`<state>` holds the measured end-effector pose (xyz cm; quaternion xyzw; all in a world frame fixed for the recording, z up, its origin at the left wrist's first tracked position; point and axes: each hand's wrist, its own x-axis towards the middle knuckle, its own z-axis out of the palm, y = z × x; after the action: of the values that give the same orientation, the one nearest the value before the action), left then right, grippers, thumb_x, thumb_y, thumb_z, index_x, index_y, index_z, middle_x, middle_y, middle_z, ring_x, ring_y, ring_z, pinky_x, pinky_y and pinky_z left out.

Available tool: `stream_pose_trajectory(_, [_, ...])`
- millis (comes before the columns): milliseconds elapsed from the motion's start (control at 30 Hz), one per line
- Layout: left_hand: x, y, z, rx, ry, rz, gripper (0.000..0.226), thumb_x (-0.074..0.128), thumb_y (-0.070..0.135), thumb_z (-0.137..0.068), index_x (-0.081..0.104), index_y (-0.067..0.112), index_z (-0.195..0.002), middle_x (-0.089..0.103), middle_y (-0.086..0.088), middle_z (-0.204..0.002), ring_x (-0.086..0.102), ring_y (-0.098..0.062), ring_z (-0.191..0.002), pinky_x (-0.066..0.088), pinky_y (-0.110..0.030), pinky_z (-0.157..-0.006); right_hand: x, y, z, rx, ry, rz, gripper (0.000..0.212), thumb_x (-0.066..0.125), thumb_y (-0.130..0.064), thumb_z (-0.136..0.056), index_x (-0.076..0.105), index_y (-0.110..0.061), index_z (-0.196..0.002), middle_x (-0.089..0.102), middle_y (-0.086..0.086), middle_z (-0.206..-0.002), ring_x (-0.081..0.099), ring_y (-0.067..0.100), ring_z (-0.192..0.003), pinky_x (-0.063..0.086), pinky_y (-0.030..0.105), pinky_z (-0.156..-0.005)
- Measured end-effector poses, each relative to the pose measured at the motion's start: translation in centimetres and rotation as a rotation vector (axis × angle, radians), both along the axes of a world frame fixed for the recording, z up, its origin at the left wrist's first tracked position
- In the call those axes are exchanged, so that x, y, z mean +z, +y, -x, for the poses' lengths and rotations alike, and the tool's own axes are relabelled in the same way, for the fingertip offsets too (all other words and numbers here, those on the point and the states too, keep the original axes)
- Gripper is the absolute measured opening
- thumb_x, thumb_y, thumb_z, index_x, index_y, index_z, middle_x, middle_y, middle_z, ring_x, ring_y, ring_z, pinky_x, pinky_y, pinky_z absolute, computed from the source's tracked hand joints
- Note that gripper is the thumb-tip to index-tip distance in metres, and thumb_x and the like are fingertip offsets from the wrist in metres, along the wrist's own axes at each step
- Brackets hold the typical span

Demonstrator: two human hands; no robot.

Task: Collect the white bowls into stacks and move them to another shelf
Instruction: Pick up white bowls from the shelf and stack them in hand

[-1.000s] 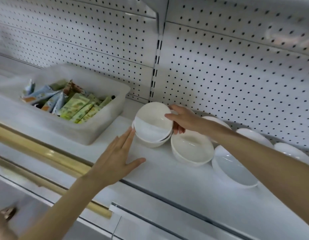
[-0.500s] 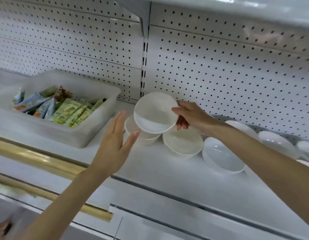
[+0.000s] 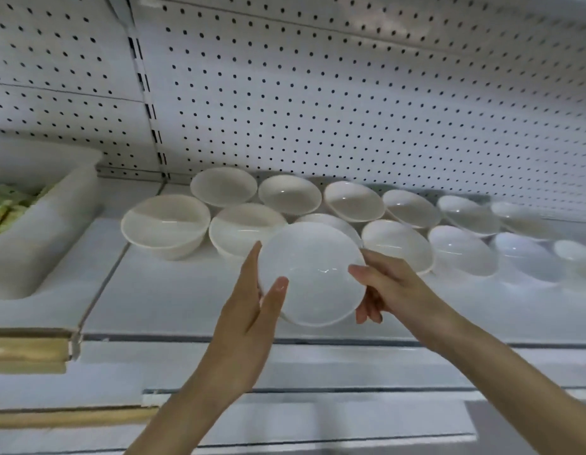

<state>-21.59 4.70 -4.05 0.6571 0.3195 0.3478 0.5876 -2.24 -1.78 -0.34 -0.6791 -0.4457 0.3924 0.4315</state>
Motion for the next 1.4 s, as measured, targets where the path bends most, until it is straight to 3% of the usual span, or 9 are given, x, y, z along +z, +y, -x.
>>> stream_pose_trajectory(133, [-1.4,-2.2,-2.9,-0.062,0.056,0.033,0.042,0.041,0.045,-0.087,0.026,0.055,-0.125,0.054,0.035,-0.119,0.050,0.020,-0.104,0.035,0.005,-0.078,-1.8,-3.5,-1.8,-0.076,0.039,0.065,0.021,0.047,-0.013,-0.098,0.066,-0.020,-0.093,0.057,0.015,-0.056,0.049,0.027,-0.053,0.038,0.023,-0.047])
stream_pose_trajectory(267, [-2.7,-3.0,-5.4,-0.121,0.161,0.028,0.036,0.045,0.035,-0.096,0.026,0.060,-0.116,0.055,0.022,-0.119,0.059,0.005,-0.095,0.044,-0.004,-0.077,-3.7,-5.6,-4.1,-0.172,0.069,0.109,0.018,0.047,-0.013,-0.098,0.065,-0.014,-0.099,0.059,0.018,-0.057,0.049,0.034,-0.059,0.037,0.023,-0.044])
stream_pose_trajectory(433, [-3.0,-3.9,-7.8,-0.177,0.199,0.067,0.034,0.048,0.028,-0.097,0.033,0.044,-0.123,0.057,0.013,-0.103,0.062,-0.009,-0.084,0.047,-0.009,-0.059,-4.5,-7.4,-5.9,-0.221,0.102,0.134,0.019,0.047,-0.015,-0.098,0.066,-0.014,-0.100,0.059,0.016,-0.056,0.046,0.026,-0.052,0.037,0.024,-0.048])
stream_pose_trajectory(633, [-3.6,-4.0,-9.2,-0.209,0.287,0.034,0.041,0.049,0.029,-0.097,0.027,0.046,-0.127,0.061,0.011,-0.100,0.065,0.002,-0.076,0.052,-0.015,-0.061,-5.1,-8.3,-6.9,-0.246,0.146,0.144,0.020,0.045,-0.015,-0.099,0.064,-0.011,-0.103,0.059,0.015,-0.055,0.043,0.021,-0.049,0.037,0.024,-0.049])
stream_pose_trajectory(933, [-3.9,-3.1,-8.5,-0.165,0.314,0.041,0.045,0.052,0.027,-0.096,0.029,0.045,-0.130,0.059,0.016,-0.105,0.066,0.001,-0.076,0.056,-0.021,-0.064,-6.1,-7.1,-6.5,-0.240,0.207,0.146,0.019,0.045,-0.014,-0.098,0.063,-0.010,-0.102,0.059,0.013,-0.054,0.043,0.020,-0.048,0.037,0.024,-0.049])
stream_pose_trajectory(1300, [-5.3,-2.6,-8.9,-0.085,0.285,0.180,0.036,0.052,0.035,-0.095,0.042,0.036,-0.130,0.068,0.001,-0.092,0.069,-0.009,-0.068,0.058,-0.026,-0.060,-6.0,-6.8,-6.4,-0.247,0.234,0.161,0.023,0.048,-0.026,-0.099,0.063,-0.009,-0.101,0.060,0.012,-0.054,0.046,0.019,-0.048,0.040,0.023,-0.048])
stream_pose_trajectory(1400, [-5.3,-1.4,-8.8,0.011,0.255,0.309,0.039,0.048,0.041,-0.096,0.051,0.023,-0.130,0.067,-0.007,-0.104,0.070,-0.021,-0.072,0.055,-0.027,-0.055,-6.0,-6.9,-6.3,-0.245,0.249,0.192,0.029,0.046,-0.037,-0.099,0.060,-0.011,-0.098,0.061,0.012,-0.058,0.048,0.019,-0.049,0.042,0.025,-0.050])
